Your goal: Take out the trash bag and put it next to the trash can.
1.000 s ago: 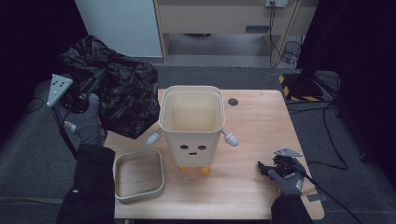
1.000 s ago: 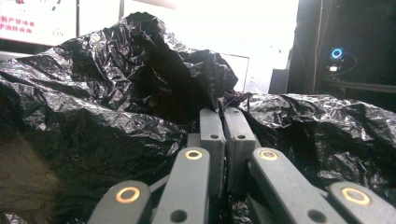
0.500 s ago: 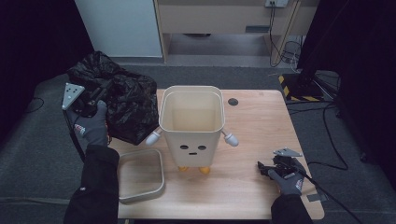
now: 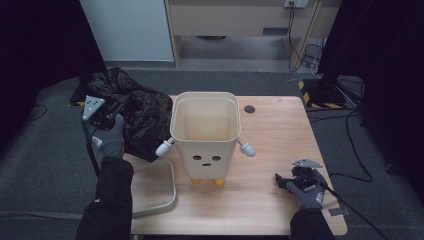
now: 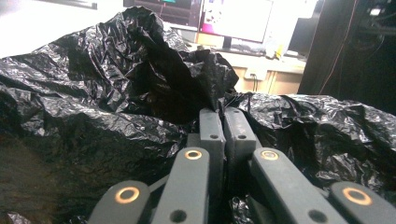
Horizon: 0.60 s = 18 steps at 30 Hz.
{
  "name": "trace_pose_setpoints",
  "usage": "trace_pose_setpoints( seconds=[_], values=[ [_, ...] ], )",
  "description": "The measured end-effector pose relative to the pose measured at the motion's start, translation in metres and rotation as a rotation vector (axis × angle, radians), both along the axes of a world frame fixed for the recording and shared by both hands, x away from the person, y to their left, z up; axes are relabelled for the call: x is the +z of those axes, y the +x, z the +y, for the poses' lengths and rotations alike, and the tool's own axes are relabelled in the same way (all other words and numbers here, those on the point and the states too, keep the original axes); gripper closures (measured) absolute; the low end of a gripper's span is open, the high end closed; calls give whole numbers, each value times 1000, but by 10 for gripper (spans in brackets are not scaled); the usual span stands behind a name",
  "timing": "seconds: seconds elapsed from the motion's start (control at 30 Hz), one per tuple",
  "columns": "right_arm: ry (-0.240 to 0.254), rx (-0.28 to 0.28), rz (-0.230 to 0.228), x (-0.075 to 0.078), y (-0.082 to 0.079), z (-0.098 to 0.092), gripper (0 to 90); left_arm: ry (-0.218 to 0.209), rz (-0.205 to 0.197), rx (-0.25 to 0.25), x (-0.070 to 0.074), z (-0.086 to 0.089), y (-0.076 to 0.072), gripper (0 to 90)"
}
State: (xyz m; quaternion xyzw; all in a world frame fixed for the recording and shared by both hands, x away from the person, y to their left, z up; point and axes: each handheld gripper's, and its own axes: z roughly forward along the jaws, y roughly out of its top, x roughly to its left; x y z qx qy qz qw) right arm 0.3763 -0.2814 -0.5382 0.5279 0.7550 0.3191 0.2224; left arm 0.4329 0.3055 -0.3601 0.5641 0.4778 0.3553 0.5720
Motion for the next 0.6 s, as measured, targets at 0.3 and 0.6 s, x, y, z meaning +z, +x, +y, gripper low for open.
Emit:
trace_pose_setpoints(
  seconds=[0.3, 0.6],
  values=[
    [6, -4, 7, 0, 0, 1, 46, 15, 31, -14, -14, -5, 9, 872],
    [3, 0, 6, 0, 0, 1, 44, 40, 31, -21, -20, -11, 21, 870]
  ],
)
